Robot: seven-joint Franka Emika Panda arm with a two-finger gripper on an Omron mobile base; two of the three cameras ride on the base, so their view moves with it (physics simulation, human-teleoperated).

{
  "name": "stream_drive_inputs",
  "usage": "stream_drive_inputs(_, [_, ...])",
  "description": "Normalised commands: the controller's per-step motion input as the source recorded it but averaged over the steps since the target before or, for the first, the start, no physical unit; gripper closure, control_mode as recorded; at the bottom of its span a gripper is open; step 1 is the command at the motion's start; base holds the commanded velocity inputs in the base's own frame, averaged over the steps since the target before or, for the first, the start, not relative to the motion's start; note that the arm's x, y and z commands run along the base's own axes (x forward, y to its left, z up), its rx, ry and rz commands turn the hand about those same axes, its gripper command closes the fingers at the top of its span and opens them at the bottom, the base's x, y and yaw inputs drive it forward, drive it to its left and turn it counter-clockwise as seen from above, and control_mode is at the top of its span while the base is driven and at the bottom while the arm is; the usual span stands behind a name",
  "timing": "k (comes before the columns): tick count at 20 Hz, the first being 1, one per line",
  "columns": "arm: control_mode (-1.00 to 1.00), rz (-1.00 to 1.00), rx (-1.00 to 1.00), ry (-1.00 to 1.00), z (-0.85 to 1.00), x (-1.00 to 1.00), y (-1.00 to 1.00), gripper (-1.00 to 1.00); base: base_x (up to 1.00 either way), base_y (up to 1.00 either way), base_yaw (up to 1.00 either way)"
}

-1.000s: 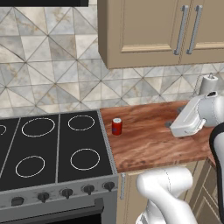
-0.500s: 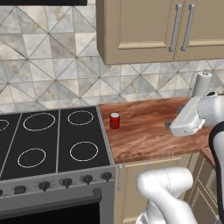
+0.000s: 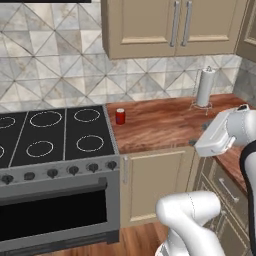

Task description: Four empty soda cans are scattered around the kitchen. Gather all the cans and cluster them next to the stove for recycling.

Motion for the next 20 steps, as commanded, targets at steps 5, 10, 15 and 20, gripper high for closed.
stream_drive_inputs(5, [1.0, 0.0, 0.0, 0.0, 0.0, 0.0, 0.0, -1.0, -0.28, -0.2, -0.3])
stream_drive_inputs(10, [1.0, 0.0, 0.0, 0.0, 0.0, 0.0, 0.0, -1.0, -0.03, -0.09, -0.39])
stream_drive_inputs(15, [1.0, 0.0, 0.0, 0.0, 0.0, 0.0, 0.0, -1.0, 0.0, -0.11, -0.4])
stream_drive_inputs(20, [1.0, 0.0, 0.0, 0.0, 0.0, 0.0, 0.0, -1.0, 0.0, -0.12, -0.38])
